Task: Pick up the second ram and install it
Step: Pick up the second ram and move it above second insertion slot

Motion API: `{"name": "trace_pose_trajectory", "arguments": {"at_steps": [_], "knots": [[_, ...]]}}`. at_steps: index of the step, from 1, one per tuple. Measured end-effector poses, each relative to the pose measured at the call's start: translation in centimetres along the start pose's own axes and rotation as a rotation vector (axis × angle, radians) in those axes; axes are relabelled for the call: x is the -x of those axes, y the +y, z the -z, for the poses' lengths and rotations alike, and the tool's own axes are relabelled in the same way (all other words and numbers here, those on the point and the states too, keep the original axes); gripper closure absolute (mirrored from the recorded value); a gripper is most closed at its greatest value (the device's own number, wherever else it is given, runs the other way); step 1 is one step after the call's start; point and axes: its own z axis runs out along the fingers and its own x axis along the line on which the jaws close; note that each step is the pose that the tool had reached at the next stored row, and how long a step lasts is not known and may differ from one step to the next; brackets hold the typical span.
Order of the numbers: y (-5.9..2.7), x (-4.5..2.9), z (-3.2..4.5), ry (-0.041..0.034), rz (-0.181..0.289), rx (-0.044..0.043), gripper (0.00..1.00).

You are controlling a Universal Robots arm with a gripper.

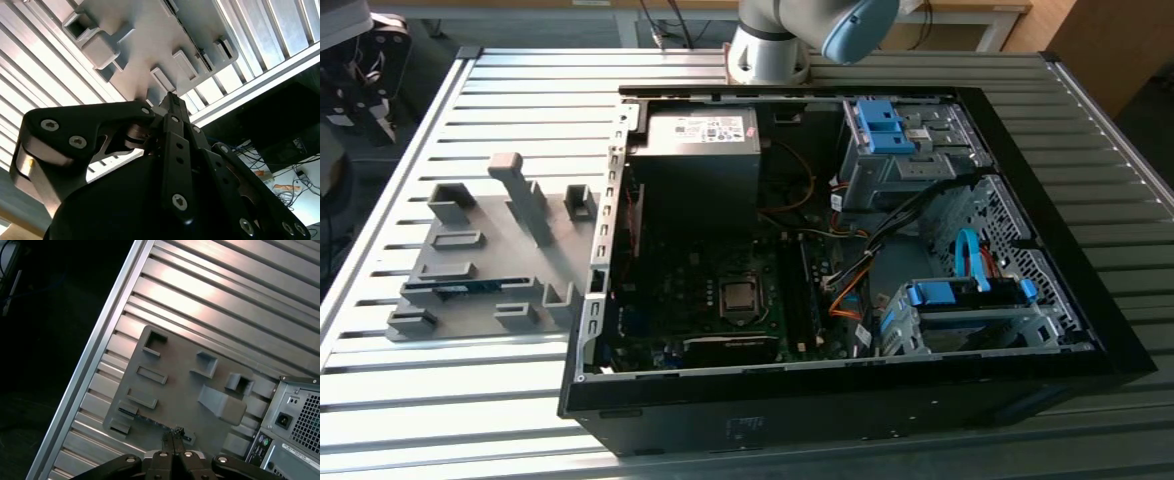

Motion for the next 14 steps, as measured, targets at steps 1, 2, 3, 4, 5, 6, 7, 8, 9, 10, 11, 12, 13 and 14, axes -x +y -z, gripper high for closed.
{"name": "trace_pose_trajectory", "arguments": {"at_steps": [1,2,3,4,5,6,7,8,9,10,11,12,13,14], "knots": [[0.0,0.0,0.0,0.0001,0.003,0.0,0.89],[0.0,0.0,0.0,0.0002,0.006,0.0,0.89],[0.0,0.0,0.0,0.0003,0.009,0.0001,0.89],[0.0,0.0,0.0,0.0004,0.012,0.0001,0.89],[0.0,0.0,0.0,0.0004,0.014,0.0001,0.89],[0.0,0.0,0.0,0.0005,0.017,0.0001,0.89],[0.0,0.0,0.0,0.0006,0.019,0.0001,0.89],[0.0,0.0,0.0,0.0006,0.021,0.0001,0.89],[0.0,0.0,0.0,0.0007,0.024,0.0001,0.89],[0.0,0.0,0.0,0.0008,0.027,0.0002,0.89],[0.0,0.0,0.0,0.0009,0.03,0.0002,0.89],[0.0,0.0,0.0,0.0009,0.034,0.0002,0.89],[0.0,0.0,0.0,0.001,0.038,0.0002,0.89],[0.0,0.0,0.0,0.0012,0.041,0.0003,0.89]]}}
